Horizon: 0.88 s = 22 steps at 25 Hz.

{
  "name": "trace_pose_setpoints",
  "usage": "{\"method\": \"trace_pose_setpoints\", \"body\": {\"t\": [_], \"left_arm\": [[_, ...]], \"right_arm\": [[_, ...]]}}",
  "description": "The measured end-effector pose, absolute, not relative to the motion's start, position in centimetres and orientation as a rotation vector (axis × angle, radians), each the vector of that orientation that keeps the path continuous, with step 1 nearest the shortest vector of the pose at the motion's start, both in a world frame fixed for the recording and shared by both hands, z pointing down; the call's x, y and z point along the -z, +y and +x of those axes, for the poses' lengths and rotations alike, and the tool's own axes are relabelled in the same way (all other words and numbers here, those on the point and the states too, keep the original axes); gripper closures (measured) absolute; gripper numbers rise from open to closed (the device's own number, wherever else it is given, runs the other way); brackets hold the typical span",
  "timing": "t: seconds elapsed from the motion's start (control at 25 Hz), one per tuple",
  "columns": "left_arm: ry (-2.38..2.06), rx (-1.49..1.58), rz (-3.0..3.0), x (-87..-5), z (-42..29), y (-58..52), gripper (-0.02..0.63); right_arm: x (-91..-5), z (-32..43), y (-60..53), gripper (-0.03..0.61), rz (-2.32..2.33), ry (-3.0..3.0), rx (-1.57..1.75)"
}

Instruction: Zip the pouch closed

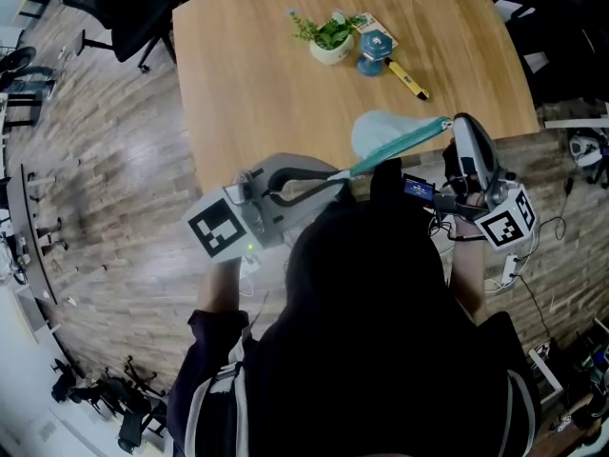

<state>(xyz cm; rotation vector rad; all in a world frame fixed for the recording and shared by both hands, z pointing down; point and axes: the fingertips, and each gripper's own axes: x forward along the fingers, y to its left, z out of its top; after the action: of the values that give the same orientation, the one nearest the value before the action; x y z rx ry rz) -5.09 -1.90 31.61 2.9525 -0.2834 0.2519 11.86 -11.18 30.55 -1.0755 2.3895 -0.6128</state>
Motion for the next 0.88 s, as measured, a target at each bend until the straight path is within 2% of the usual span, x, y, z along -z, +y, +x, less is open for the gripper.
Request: {"method": "trace_pose_setpoints", "body": {"t": [0.24,0.48,0.88], "left_arm": [[-0.295,-0.232,2.951,-31.3,-5.5,-1.9,0.601],[-0.521,-0.158,2.934,-30.4,-9.1,-4.0,0.601],[-0.871,-0.044,2.940,-29.4,-12.1,-7.6,0.600]], "right_arm": [[-30.7,12.3,-11.3,0.558,-1.086,2.355,0.637],[-31.1,20.7,-12.3,0.565,-1.355,2.183,0.588],[-30.5,20.1,-12.3,0.565,-1.409,2.263,0.501]]}}
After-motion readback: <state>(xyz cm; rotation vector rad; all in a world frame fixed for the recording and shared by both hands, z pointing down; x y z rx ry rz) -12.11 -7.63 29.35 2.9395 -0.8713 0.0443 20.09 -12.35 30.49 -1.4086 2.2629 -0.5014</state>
